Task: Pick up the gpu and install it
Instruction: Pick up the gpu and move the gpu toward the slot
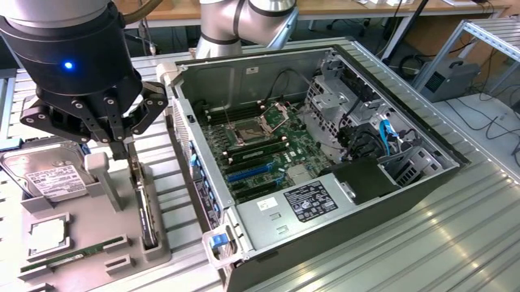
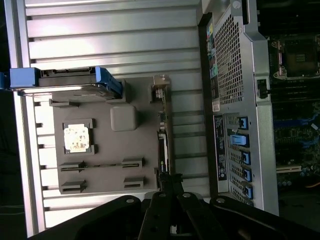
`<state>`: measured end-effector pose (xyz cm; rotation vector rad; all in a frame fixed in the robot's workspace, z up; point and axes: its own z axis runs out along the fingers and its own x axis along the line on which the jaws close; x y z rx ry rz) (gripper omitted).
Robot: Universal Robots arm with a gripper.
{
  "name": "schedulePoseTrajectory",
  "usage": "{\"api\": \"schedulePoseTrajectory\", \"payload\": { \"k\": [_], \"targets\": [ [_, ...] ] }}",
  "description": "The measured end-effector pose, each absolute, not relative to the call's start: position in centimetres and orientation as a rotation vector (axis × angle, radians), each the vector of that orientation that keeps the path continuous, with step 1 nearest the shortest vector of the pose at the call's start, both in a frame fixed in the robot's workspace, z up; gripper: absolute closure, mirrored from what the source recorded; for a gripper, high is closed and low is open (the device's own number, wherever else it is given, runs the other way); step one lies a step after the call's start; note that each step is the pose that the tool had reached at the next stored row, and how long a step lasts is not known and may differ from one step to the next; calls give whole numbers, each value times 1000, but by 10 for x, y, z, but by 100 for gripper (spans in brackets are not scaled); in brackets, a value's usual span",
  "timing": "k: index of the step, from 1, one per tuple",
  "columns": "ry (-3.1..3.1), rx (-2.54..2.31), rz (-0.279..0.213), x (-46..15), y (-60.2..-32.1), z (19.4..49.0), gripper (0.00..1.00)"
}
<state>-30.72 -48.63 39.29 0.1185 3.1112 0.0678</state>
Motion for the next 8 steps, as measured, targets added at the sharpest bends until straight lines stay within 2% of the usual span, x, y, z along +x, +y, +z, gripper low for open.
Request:
{"api": "schedulePoseTrajectory", "payload": {
  "k": [5, 8],
  "targets": [
    [3111, 119, 68, -307, -486, 393, 89],
    [3111, 119, 68, -307, -486, 393, 71]
  ]
}}
